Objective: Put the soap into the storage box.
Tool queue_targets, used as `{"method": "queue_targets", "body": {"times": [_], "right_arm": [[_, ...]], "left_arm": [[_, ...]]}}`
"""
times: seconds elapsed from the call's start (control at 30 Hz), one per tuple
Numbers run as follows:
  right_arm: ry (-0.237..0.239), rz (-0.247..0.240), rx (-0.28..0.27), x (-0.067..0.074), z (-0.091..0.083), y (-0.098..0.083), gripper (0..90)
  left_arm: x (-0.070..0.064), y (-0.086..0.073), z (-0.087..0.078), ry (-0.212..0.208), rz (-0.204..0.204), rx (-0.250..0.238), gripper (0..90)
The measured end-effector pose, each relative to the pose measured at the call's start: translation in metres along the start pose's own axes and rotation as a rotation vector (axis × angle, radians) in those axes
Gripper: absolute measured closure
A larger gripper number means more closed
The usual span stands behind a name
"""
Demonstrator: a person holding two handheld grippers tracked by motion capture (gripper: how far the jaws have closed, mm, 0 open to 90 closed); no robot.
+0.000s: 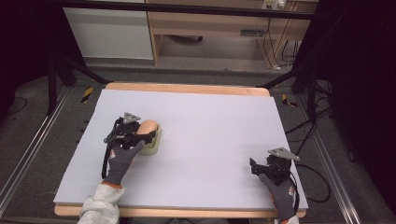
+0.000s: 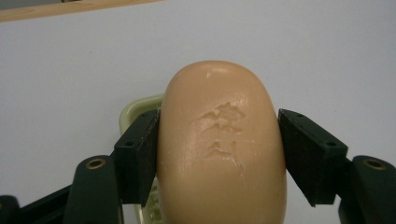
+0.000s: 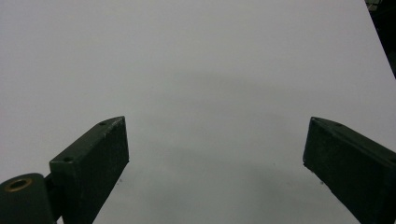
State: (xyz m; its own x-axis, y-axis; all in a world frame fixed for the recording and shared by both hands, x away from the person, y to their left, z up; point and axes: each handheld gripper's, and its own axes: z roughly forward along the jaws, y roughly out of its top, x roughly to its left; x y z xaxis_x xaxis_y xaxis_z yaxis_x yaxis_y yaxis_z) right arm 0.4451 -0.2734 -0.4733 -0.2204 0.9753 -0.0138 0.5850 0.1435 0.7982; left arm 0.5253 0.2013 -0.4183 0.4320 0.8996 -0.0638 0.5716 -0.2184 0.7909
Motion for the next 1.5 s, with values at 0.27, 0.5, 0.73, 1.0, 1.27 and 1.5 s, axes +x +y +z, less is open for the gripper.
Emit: {"method": "queue_targets", "body": {"times": [0.27,0.5,0.73,1.0,1.27,1.5], "right_arm": [[0.002,0.0,-0.001,0.001,0.0,0.001,7.2],[0.003,-0.004,-0.001,0.002,0.0,0.001,7.2],[0.004,-0.008,0.0,0.002,0.0,0.001,7.1],[0.003,-0.012,0.001,0.003,0.001,0.001,7.0],[0.002,-0.015,0.005,0.004,0.001,0.001,7.0],[0.001,-0.015,0.003,0.003,0.001,0.001,7.0]], "left_arm": [[0.003,-0.004,0.007,0.011,-0.002,0.009,32.2],[0.005,-0.007,0.014,0.016,-0.004,0.022,32.2],[0.007,-0.01,0.018,0.027,-0.009,0.03,32.2],[0.007,-0.013,0.023,0.032,-0.004,0.048,32.2],[0.007,-0.014,0.027,0.035,-0.002,0.054,32.2],[0.01,-0.017,0.031,0.041,-0.014,0.064,32.2]]}}
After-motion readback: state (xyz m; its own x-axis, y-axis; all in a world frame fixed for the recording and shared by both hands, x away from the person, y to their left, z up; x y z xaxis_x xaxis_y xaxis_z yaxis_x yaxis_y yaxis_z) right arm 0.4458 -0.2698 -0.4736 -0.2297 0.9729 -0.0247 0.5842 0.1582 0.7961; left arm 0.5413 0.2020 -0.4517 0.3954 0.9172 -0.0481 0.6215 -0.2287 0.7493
